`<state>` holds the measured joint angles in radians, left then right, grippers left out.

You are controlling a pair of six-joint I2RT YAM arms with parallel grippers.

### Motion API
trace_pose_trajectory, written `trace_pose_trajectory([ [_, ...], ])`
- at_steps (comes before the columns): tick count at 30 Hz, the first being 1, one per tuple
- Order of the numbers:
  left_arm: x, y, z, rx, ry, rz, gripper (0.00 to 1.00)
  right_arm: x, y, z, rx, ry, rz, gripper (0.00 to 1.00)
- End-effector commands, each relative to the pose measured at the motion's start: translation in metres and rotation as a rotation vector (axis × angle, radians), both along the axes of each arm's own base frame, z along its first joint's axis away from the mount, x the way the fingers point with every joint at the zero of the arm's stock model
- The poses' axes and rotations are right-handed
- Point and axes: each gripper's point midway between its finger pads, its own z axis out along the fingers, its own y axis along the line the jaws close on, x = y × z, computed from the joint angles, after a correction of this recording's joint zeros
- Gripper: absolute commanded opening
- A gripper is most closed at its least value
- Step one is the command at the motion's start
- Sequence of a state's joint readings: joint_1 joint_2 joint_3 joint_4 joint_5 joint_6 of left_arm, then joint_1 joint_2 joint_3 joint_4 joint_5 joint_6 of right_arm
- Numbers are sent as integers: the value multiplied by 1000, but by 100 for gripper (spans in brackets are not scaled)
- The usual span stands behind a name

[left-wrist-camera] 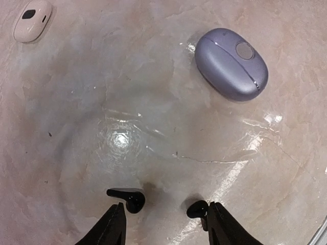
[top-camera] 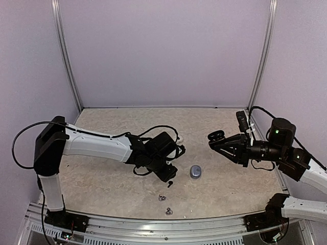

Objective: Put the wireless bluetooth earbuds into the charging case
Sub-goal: Move the left earbud to the center of the board.

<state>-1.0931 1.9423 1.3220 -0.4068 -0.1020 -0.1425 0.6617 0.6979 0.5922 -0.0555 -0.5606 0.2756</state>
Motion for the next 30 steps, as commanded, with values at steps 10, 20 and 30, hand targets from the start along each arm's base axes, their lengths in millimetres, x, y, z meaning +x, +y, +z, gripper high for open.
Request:
trace_pose_trajectory([
  [10,-17,-14,-13,89,115,-45,49,3,0,4,6,-14,3,0],
  [20,-15,6,-33,192,130,-19,36,4,2,2,10,-8,11,0],
  [30,-32,58,-48,249,227,13,23,4,6,1,14,-2,27,0],
])
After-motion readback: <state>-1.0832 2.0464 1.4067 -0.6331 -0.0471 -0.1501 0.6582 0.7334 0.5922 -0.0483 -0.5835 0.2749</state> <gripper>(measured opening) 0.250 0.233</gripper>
